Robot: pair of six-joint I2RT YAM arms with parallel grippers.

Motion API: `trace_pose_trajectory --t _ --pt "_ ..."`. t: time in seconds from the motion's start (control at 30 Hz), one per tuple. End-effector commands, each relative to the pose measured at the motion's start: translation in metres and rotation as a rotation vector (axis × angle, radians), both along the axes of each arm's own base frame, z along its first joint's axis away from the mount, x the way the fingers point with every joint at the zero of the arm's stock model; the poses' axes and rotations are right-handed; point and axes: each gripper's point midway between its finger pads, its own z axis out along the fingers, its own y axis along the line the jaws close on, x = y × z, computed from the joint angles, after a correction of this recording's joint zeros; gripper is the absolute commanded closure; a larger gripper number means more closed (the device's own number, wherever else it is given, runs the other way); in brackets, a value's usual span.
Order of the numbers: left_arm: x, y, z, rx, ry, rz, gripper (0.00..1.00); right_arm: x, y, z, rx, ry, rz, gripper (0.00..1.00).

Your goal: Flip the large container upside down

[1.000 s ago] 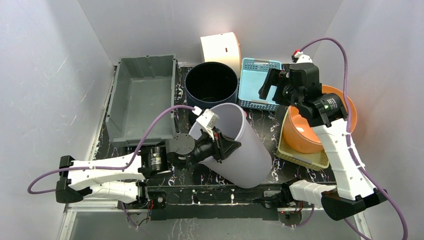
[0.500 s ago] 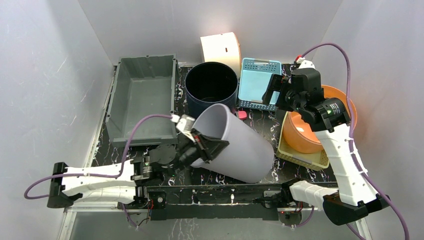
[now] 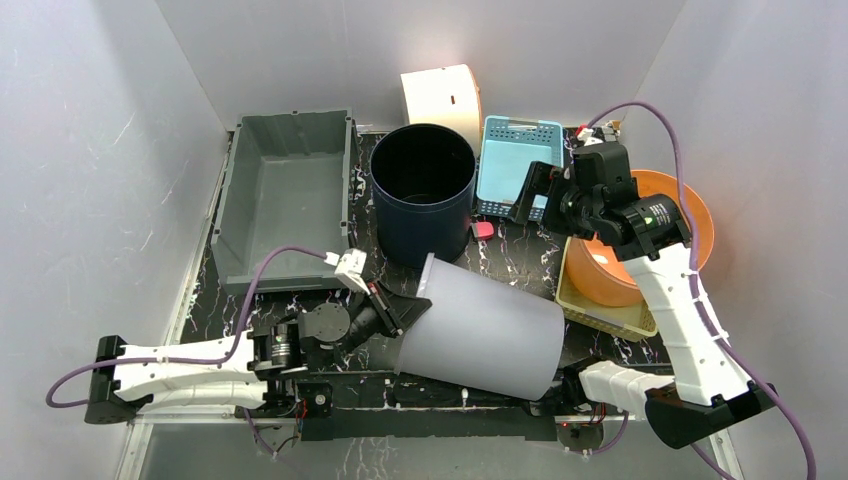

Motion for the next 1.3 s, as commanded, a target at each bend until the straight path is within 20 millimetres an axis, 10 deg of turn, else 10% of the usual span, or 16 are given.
trace_pose_trajectory --t 0.0,0.07,0.17,0.33,0.57,0.73,0.9,1.13,1.27 --pt "0.002 0.032 -0.030 0.163 0.037 0.057 1.00 -0.027 0.004 -0.013 0.045 0.079 0.028 0.02" --pt "0.006 0.043 -0.031 0.220 0.028 0.091 0.97 -0.036 -0.002 -0.022 0.009 0.117 0.026 0.02" --pt "0.009 0.054 -0.029 0.350 0.015 0.108 0.39 -0.046 -0.008 -0.033 -0.042 0.183 0.048 0.02" --pt "0.007 0.048 -0.025 0.601 -0.051 0.022 0.21 -0.051 -0.010 -0.036 -0.057 0.192 0.061 0.02" --pt "0.015 0.059 -0.028 0.991 0.019 0.077 0.37 -0.074 -0.006 -0.041 -0.042 0.221 0.146 0.02" --pt "0.009 0.070 -0.025 0.982 0.045 0.074 0.47 -0.094 0.002 -0.086 -0.001 0.389 0.162 0.02" --pt "0.006 0.079 -0.025 0.970 0.062 0.079 0.52 -0.089 -0.012 -0.089 -0.062 0.364 0.102 0.02" --pt "0.009 0.076 -0.023 0.998 0.039 0.070 0.96 -0.111 -0.013 -0.114 -0.035 0.437 0.086 0.02" --pt "0.009 0.079 -0.030 1.027 0.046 0.072 1.00 -0.124 0.000 -0.118 0.063 0.453 0.100 0.02"
